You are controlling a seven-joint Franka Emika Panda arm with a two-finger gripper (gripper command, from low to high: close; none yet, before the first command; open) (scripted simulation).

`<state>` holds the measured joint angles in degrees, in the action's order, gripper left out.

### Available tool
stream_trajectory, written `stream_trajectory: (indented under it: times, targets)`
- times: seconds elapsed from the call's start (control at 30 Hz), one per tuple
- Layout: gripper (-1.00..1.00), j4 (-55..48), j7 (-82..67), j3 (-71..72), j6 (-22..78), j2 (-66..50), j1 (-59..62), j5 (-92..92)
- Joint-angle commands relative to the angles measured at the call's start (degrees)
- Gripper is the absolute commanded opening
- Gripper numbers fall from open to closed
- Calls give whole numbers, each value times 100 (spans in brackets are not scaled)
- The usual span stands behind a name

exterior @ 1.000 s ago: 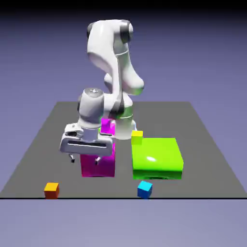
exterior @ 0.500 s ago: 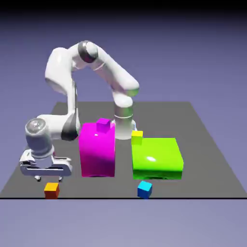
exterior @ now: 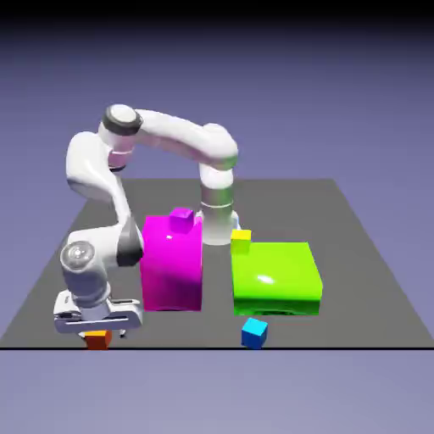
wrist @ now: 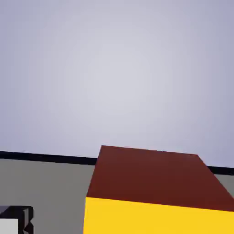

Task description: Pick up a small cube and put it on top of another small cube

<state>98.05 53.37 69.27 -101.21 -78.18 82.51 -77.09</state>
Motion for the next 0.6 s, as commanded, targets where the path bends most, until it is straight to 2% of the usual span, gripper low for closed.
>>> stream_trajectory:
  times: [0.0,0.1,0.13,0.57]
  targets:
    - [0,-19,76,173,132,-208,107,-237]
    - [0,-71,285,646,494,-778,400,-888]
    - [-100,-71,286,646,495,-779,400,-888]
    - [-100,157,-628,-1421,-1087,1711,-879,1952]
